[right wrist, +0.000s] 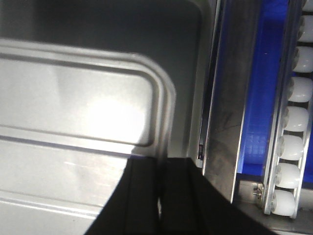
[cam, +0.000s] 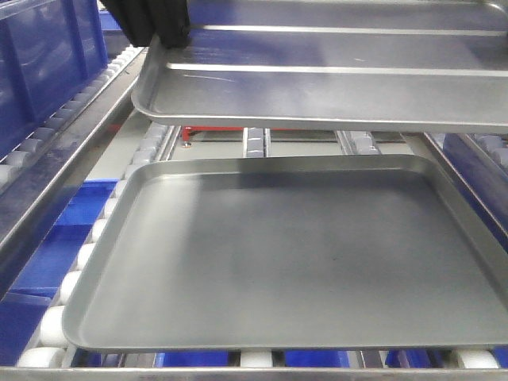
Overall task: Grab silver tray and place in blue box
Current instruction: 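Hold the tray raised with both grippers while the base drives away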
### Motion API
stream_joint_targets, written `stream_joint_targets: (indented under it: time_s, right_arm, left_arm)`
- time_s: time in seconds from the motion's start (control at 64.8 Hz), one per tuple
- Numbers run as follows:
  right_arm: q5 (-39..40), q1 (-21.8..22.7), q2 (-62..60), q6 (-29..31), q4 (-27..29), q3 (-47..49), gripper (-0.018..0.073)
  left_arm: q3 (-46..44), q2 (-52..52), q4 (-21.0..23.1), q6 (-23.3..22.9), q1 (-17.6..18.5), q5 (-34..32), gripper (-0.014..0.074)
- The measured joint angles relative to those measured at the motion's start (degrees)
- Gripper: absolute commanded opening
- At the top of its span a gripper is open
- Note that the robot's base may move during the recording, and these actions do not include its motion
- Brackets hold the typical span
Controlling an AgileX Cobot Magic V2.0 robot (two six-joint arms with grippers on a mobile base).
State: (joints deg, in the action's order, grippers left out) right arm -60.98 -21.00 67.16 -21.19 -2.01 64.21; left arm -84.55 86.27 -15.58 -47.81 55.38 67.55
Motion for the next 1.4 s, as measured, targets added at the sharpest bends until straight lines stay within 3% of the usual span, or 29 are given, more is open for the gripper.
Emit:
stream_joint_targets:
  time_s: [1.405]
  right_arm:
    - [0.00,0.00,0.00,-0.11,0.00,0.00,0.0057]
  left_arm:
    - [0.00,0.00,-0.10,0.00,0.00,-0.10,-0.0098]
